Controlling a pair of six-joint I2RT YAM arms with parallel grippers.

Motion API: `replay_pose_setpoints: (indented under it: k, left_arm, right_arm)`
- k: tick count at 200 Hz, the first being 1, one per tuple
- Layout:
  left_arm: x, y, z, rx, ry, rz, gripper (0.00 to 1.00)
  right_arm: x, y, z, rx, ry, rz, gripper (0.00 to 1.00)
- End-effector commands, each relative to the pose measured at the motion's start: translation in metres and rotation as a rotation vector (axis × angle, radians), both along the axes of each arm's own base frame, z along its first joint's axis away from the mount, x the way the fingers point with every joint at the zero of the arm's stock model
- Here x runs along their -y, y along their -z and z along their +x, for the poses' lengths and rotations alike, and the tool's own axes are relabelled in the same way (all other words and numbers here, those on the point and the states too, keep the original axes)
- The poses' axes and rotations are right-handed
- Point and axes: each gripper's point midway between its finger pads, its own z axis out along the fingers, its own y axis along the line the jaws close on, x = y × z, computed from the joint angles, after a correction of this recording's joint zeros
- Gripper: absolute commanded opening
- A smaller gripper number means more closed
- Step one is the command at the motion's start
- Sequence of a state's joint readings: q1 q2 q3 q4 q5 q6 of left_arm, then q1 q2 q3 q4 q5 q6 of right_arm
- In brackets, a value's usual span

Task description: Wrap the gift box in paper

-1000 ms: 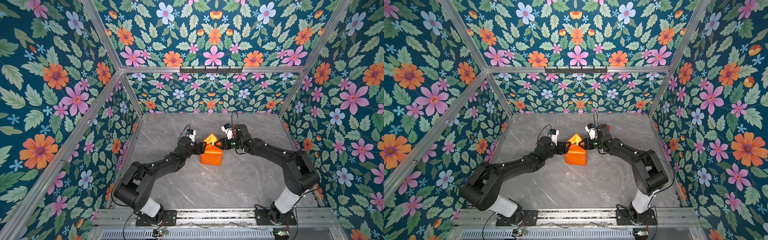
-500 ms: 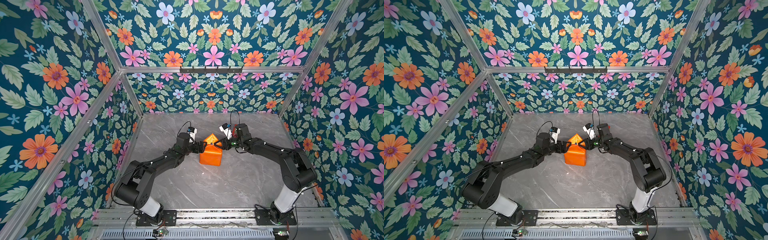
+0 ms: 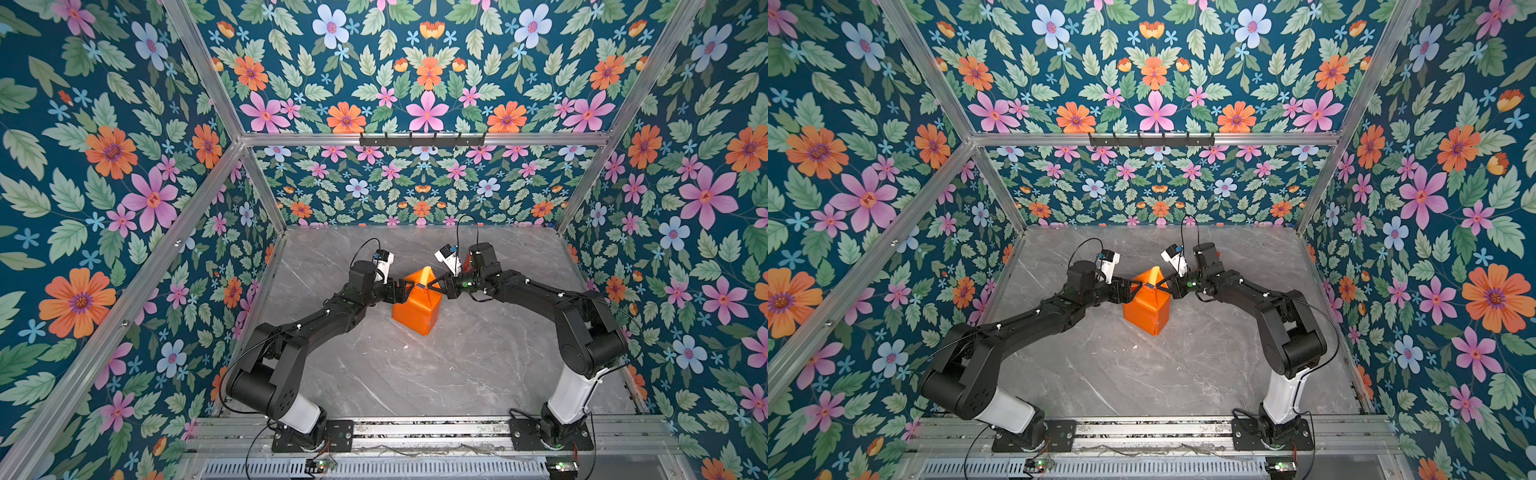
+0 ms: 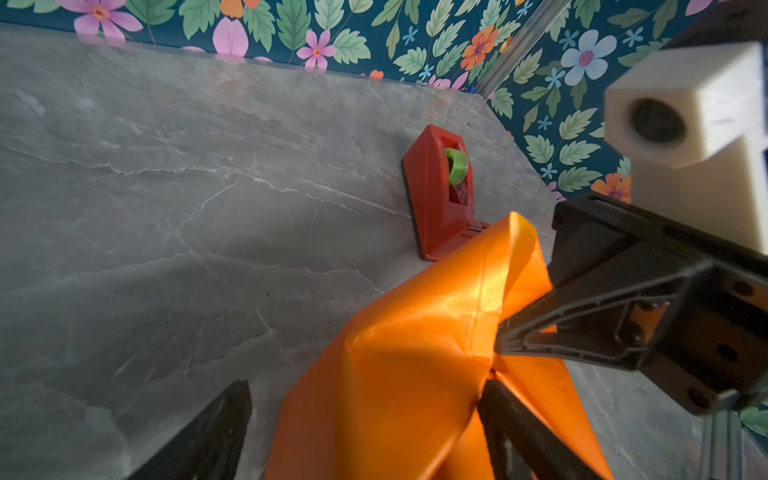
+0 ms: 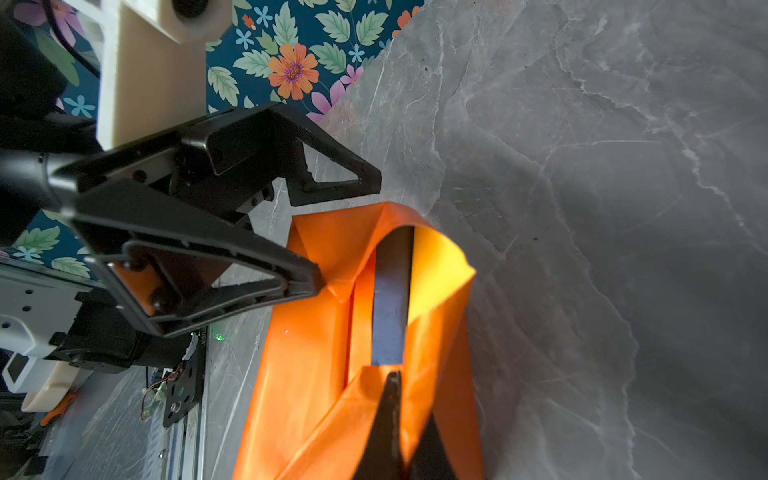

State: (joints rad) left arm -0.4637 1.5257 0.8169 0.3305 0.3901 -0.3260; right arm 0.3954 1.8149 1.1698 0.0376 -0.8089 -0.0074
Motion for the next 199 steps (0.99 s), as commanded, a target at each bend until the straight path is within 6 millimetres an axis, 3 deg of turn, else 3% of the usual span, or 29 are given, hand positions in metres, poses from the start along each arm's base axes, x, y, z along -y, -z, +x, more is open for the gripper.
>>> replay_pose_setpoints:
  k: [1, 72, 102, 140, 170, 199]
  left_arm:
    - [-0.005, -0.005, -0.004, 0.026, 0.015, 0.023, 0.89]
    - [-0.057, -0.028, -0.014, 0.035, -0.155, -0.043, 0.87]
    - [-0.085, -0.028, -0.004, 0.023, -0.306, -0.043, 0.84]
    - [-0.069, 0.003, 0.003, -0.089, -0.227, 0.021, 0.81]
    - [-0.05, 0.02, -0.009, -0.136, -0.132, -0.004, 0.8]
    - [-0.035, 0.022, -0.026, -0.155, -0.073, -0.06, 0.78]
  right_arm:
    - [0.003, 0.013, -0.01, -0.037, -0.036, -0.054, 0.03]
    - [0.002, 0.012, -0.009, -0.04, -0.059, -0.058, 0.03]
    - [0.002, 0.01, -0.008, -0.034, -0.063, -0.059, 0.03]
    - [0.0, 0.008, -0.007, -0.035, -0.085, -0.063, 0.04]
    - [-0.002, 0.005, -0.006, -0.036, -0.1, -0.064, 0.06]
    - [-0.004, 0.003, -0.004, -0.04, -0.104, -0.066, 0.12]
